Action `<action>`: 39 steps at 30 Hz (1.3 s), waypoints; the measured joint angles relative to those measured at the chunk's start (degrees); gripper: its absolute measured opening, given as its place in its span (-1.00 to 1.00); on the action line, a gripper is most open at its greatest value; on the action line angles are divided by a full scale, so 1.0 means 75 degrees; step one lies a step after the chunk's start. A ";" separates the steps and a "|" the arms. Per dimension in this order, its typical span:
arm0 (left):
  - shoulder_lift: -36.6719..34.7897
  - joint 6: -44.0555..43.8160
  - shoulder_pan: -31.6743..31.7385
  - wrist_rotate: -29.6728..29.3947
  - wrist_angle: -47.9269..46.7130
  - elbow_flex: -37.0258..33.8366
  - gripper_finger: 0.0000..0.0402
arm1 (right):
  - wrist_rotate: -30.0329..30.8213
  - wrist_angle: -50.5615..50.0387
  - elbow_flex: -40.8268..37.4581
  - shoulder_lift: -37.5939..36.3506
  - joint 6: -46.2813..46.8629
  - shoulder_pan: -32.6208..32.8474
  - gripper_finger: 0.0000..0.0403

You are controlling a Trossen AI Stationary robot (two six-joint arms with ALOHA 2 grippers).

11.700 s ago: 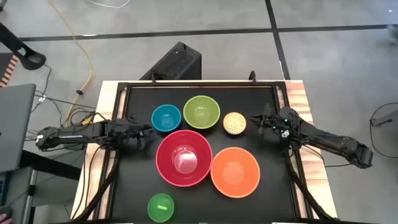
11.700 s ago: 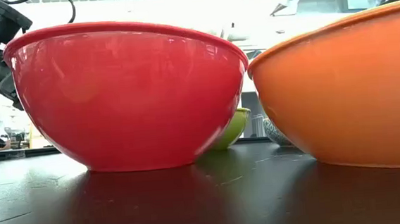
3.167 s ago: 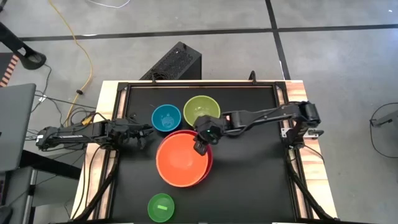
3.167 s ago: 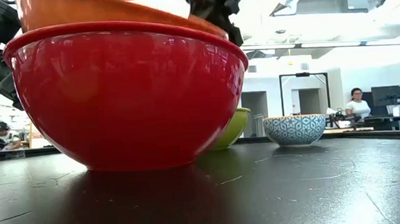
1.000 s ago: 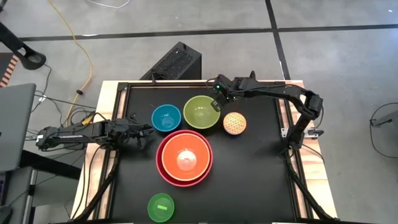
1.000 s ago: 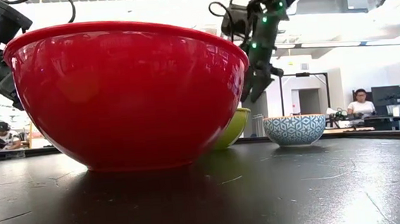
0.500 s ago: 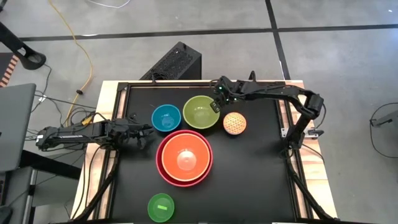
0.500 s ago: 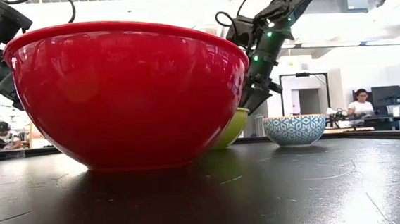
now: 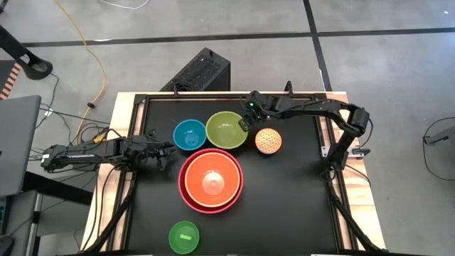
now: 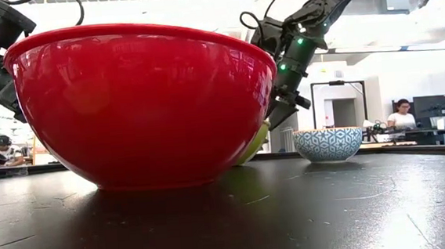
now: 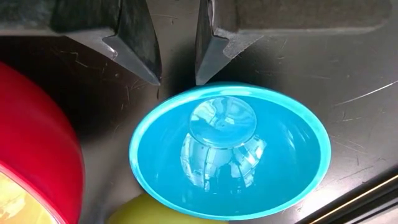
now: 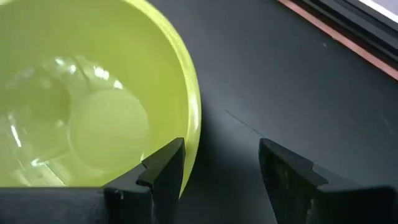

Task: Nest bowls inside each other
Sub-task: Stack the light green bowl on top of the orange bowl

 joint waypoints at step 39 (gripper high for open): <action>0.0001 0.0000 0.0000 0.0000 -0.0008 0.0001 -0.57 | 0.0556 0.0209 0.0791 -0.0466 -0.0028 0.0511 -0.91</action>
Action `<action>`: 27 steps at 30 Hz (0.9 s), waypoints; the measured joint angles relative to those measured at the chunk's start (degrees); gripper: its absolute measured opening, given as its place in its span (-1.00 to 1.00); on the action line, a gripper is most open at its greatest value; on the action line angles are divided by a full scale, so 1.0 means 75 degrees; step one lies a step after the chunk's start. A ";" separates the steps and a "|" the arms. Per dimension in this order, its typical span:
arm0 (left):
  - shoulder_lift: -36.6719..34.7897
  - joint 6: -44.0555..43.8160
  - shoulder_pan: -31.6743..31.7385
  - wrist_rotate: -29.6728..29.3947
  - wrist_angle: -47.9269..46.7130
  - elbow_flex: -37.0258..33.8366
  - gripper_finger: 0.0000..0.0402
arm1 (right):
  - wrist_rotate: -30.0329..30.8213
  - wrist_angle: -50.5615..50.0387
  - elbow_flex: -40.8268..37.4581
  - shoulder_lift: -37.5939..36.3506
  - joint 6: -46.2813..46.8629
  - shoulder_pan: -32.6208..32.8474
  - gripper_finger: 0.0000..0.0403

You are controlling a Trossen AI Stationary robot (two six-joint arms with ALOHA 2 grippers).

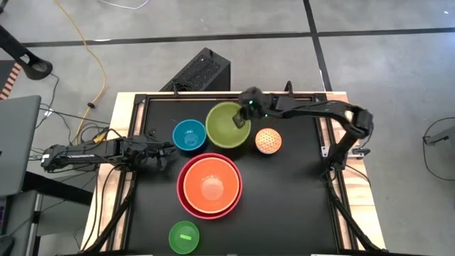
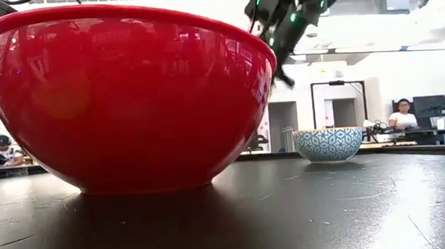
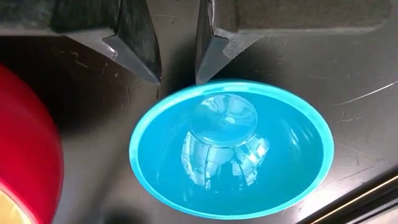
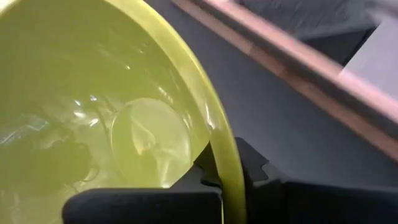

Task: Nest bowls inside each other
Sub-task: Stack the light green bowl on top of the orange bowl

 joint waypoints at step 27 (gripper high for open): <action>-0.0002 0.0000 0.0000 0.0000 0.0006 -0.0001 -0.57 | 0.0502 0.2540 0.0236 0.0566 0.1390 0.3940 -0.91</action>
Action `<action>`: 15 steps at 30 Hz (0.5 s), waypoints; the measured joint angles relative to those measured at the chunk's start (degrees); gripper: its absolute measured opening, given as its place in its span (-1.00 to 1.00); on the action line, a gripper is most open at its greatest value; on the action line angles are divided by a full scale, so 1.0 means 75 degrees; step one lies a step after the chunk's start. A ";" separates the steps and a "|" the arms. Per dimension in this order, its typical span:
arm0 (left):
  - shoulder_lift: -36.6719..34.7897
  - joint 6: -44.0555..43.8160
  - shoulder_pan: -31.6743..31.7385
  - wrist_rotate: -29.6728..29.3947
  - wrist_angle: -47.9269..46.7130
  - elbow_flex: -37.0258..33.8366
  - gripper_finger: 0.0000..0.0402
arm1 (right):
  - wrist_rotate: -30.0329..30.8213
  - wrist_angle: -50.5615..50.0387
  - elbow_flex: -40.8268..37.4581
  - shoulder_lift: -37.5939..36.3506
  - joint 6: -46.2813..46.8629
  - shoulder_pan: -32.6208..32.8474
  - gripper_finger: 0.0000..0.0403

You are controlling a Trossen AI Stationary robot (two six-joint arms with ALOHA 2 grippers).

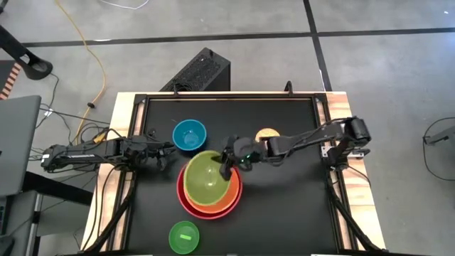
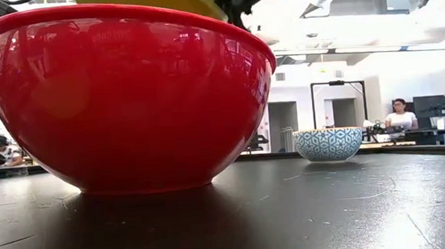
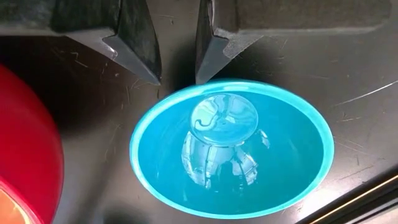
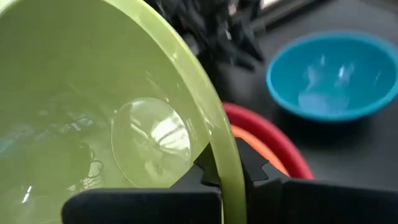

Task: Nest bowls inside each other
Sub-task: Stack the light green bowl on top of the orange bowl

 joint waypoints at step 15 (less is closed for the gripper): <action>0.0003 0.0000 0.0000 -0.0002 0.0000 0.0000 -0.57 | -0.0447 -0.3121 0.1954 0.1618 0.0430 0.0110 -0.91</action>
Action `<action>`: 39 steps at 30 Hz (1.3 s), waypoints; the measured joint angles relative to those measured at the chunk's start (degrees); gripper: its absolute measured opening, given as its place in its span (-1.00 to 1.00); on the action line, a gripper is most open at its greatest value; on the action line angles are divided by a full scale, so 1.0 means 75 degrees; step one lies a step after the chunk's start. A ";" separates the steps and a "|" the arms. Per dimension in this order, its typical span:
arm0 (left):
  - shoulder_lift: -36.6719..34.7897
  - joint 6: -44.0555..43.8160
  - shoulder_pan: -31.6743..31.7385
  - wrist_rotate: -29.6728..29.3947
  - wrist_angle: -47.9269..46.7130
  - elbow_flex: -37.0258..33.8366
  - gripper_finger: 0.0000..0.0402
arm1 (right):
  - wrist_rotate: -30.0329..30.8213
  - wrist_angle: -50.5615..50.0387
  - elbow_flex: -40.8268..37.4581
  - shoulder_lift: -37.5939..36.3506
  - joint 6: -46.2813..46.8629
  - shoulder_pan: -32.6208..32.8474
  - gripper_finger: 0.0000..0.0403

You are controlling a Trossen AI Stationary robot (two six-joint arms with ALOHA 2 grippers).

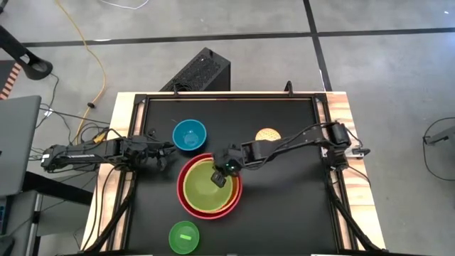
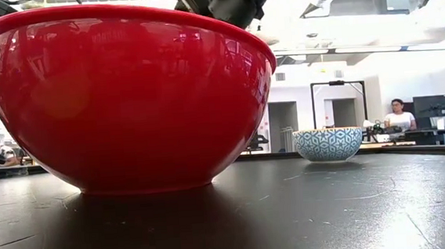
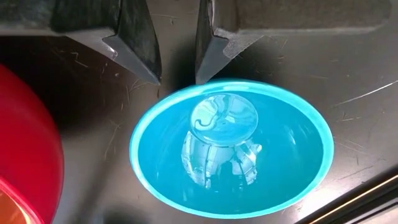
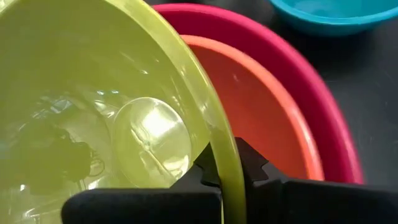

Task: Nest bowls inside each other
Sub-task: Stack the light green bowl on top of the orange bowl

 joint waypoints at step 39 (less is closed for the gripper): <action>0.0000 0.0000 0.0000 0.0002 -0.0003 0.0003 -0.57 | -0.0328 -0.2534 0.1838 0.0363 -0.0918 -0.0120 -0.30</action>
